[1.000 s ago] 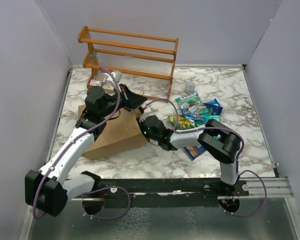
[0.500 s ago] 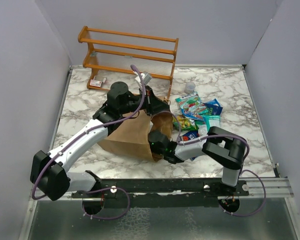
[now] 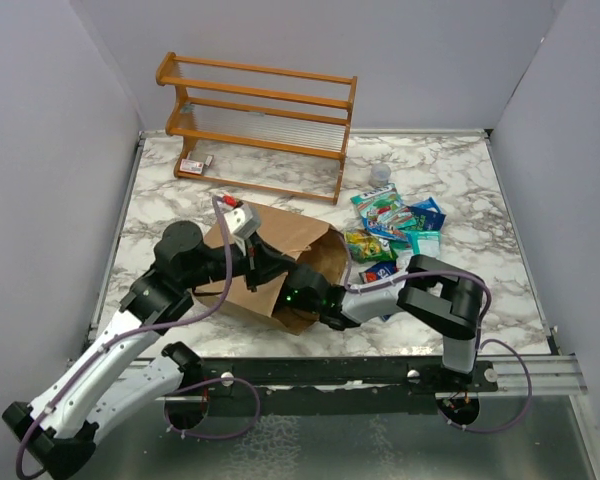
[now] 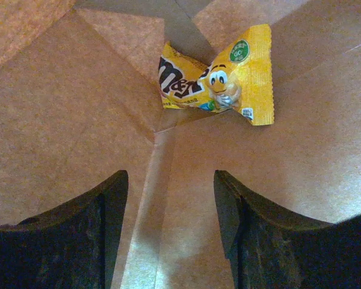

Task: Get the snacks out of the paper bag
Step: Take out the snack from the paper bag.

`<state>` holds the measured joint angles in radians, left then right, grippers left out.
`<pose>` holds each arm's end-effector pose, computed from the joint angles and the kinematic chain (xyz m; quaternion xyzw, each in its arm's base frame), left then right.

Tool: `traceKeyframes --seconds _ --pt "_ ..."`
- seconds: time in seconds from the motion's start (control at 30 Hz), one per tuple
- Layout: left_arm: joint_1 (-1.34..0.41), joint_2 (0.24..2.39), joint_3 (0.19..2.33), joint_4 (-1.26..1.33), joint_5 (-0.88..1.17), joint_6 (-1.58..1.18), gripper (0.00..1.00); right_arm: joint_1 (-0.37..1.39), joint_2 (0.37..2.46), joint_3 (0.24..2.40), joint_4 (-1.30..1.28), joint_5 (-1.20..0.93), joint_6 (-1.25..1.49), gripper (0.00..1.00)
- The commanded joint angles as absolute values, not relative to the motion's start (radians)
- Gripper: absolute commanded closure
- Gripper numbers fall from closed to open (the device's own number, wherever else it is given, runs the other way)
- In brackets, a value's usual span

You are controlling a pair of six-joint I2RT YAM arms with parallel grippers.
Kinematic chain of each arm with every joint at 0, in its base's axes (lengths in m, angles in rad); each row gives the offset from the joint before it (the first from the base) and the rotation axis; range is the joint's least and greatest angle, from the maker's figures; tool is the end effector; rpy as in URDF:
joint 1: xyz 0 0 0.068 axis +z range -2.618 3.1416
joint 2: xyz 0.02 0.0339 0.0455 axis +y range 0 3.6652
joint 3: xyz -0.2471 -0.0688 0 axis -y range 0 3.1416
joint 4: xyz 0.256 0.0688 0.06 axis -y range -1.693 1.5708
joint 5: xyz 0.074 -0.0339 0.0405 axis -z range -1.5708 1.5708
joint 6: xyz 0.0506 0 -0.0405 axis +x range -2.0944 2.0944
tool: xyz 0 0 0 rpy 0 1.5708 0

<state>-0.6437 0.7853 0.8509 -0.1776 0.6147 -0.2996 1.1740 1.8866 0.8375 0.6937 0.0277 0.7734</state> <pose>0.1516 -0.1502 0.3520 0.3203 0.6656 -0.4895 0.4634 0.1532 0.3620 0.1130 -0.1556 0.8060 0.4657 0.3304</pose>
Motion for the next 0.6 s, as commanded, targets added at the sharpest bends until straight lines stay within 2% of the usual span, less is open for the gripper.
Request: traceKeyframes --seconds 0.0,0.1,0.27,0.47,0.57 --pt "-0.646 0.7 0.759 -0.226 0.515 -0.333 1.0 1.186 1.931 0.896 0.672 -0.011 0.774 0.4" --pt "-0.646 0.703 0.754 -0.207 0.423 -0.387 1.0 1.187 1.952 0.901 0.667 -0.017 0.781 0.4" --pt "-0.646 0.747 0.882 -0.298 0.298 -0.418 0.99 1.186 1.953 0.907 0.665 -0.008 0.785 0.4" --pt "-0.646 0.751 0.925 -0.322 0.349 -0.461 0.97 1.186 1.965 0.918 0.663 -0.022 0.789 0.39" --pt "-0.646 0.791 0.975 -0.342 0.308 -0.447 1.0 1.186 1.949 0.906 0.653 -0.028 0.768 0.35"
